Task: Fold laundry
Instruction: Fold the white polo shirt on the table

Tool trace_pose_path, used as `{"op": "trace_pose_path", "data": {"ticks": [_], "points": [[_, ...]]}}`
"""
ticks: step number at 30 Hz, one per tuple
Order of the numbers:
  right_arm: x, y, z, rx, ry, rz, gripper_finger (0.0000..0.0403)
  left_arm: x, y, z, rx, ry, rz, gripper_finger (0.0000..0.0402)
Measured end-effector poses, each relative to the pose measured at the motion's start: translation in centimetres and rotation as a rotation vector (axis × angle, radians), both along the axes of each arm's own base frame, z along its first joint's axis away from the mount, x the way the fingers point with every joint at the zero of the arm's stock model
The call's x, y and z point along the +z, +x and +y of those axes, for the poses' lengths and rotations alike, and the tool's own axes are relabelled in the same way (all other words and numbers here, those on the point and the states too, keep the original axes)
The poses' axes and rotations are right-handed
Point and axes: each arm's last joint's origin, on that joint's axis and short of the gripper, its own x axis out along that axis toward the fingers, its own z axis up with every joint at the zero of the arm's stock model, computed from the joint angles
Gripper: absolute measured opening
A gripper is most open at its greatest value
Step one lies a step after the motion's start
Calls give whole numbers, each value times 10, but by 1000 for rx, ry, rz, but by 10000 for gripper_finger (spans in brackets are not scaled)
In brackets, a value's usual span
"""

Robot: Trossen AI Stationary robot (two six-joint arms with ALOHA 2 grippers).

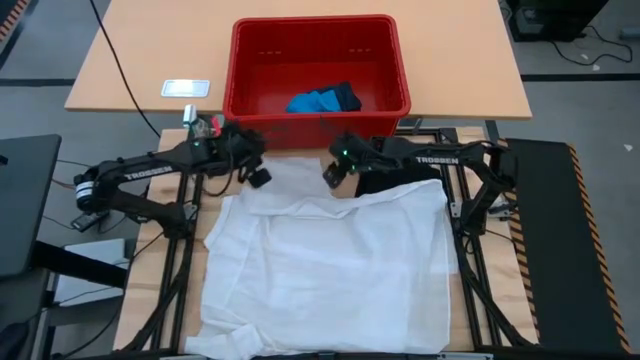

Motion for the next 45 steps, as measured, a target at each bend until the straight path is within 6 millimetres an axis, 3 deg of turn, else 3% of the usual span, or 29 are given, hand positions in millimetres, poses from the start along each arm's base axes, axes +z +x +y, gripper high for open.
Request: {"op": "trace_pose_path", "data": {"ticks": [7,13,19,24,31,39,45], "points": [[-11,-1,78,231,138,175,198,13,-30,-59,-315,-499,-50,120],[-11,-4,164,335,203,181,183,-5,-49,-125,-595,-937,-55,126],[-10,-29,256,505,187,164,180,-38,-59,-205,-846,-1040,-61,126],[-11,-61,309,450,283,184,180,-67,-69,-252,-909,-1051,-94,126],[-12,-98,352,306,435,212,180,-106,-63,-290,-849,-1001,-108,159],[-14,-124,372,147,518,245,180,-151,-41,-305,-779,-939,-56,234],[-14,-135,380,102,553,254,180,-178,-34,-314,-768,-922,-20,241]]}}
